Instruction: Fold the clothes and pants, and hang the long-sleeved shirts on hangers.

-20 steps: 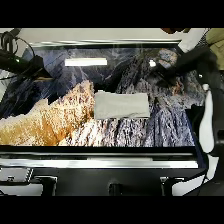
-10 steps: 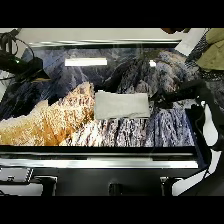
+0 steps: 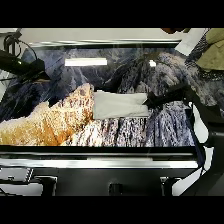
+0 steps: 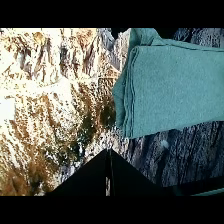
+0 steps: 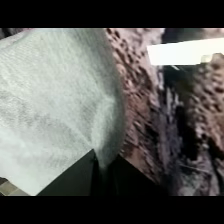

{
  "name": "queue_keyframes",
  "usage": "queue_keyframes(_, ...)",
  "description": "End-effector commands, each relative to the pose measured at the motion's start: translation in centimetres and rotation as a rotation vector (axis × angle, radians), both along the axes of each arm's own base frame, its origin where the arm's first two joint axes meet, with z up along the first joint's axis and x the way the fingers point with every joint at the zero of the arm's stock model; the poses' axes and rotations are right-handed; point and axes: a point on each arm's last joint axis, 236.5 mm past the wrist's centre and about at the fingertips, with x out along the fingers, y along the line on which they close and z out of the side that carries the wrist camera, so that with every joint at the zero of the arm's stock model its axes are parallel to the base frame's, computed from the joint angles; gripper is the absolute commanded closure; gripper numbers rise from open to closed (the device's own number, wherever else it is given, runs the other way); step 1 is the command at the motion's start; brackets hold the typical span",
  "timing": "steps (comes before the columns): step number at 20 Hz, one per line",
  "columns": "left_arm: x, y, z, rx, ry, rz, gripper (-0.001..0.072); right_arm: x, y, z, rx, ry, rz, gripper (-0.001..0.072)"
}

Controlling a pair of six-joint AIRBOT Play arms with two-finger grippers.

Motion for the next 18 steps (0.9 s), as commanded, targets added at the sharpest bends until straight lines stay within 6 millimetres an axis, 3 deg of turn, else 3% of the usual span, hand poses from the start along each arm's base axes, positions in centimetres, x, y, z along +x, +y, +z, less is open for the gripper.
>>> queue_keyframes(1, 0.0, 0.0, -0.1, 0.004, -0.002, -0.009, 0.0692, 2.3, -0.6, 3.6, -0.015, -0.061, -0.081, 0.068)
queue_keyframes(5, 0.0, 0.0, -0.1, 0.004, -0.002, -0.011, 0.0692, 6.9, -5.5, 9.4, -0.03, -0.096, -0.331, 0.068)
queue_keyframes(8, 0.0, 0.0, -0.2, 0.004, -0.001, -0.011, 0.0692, 9.2, -10.8, 13.6, -0.028, -0.142, -0.502, 0.068)
queue_keyframes(10, 0.0, 0.0, -0.2, 0.004, -0.001, -0.011, 0.0692, 9.7, -15.0, 15.9, -0.054, -0.169, -0.601, 0.068)
queue_keyframes(14, 0.0, 0.0, -0.2, 0.004, -0.001, -0.011, 0.0692, 8.2, -23.2, 20.1, -0.141, -0.179, -0.847, 0.068)
queue_keyframes(18, 0.0, 0.0, -0.2, 0.004, -0.001, -0.01, 0.0692, 3.6, -29.8, 24.2, -0.224, -0.148, -1.137, 0.068)
